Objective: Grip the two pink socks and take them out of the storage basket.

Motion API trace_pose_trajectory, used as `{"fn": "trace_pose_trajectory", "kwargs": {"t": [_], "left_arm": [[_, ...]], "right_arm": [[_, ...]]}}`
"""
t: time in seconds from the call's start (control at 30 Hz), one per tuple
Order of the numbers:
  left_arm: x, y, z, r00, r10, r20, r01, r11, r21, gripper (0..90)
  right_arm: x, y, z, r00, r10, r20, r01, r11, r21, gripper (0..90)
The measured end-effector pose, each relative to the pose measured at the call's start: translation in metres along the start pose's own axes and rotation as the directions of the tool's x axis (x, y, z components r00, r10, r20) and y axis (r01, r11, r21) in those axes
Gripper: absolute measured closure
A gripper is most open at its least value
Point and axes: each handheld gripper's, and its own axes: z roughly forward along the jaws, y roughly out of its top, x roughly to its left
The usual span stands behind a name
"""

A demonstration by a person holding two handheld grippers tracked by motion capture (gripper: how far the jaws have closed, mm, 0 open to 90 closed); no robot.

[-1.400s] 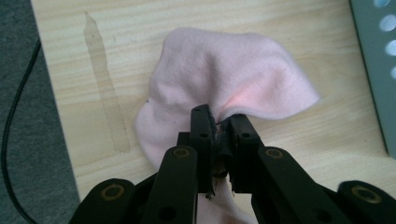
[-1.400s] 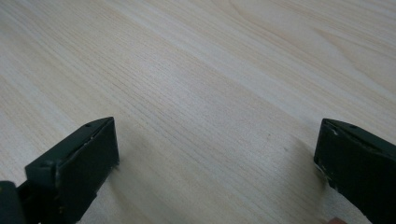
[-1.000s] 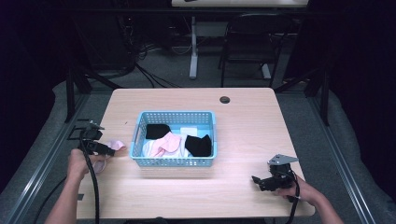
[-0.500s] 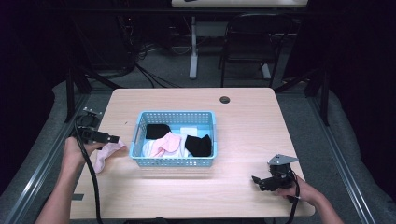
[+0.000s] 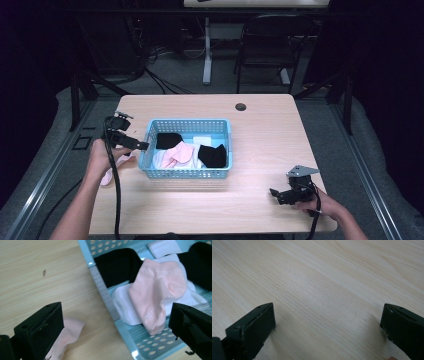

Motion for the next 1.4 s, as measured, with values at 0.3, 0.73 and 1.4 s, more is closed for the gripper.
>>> {"fn": "trace_pose_trajectory", "kwargs": {"t": [0.3, 0.73, 1.4], "left_arm": [[-0.022, 0.013, 0.018, 0.9977, 0.047, 0.048, -0.048, 0.9988, 0.011, 0.0], [-0.049, 0.021, 0.058, 0.9898, 0.085, 0.114, -0.095, 0.9914, 0.09, 2.4], [-0.066, 0.023, 0.093, 0.9819, 0.098, 0.162, -0.13, 0.9708, 0.201, 47.9]], "right_arm": [[0.0, 0.0, 0.0, 1.0, 0.0, 0.0, 0.0, 1.0, 0.0, 0.0], [0.0, 0.0, 0.0, 1.0, 0.0, 0.0, 0.0, 1.0, 0.0, 0.0], [0.0, 0.0, 0.0, 1.0, 0.0, 0.0, 0.0, 1.0, 0.0, 0.0]]}}
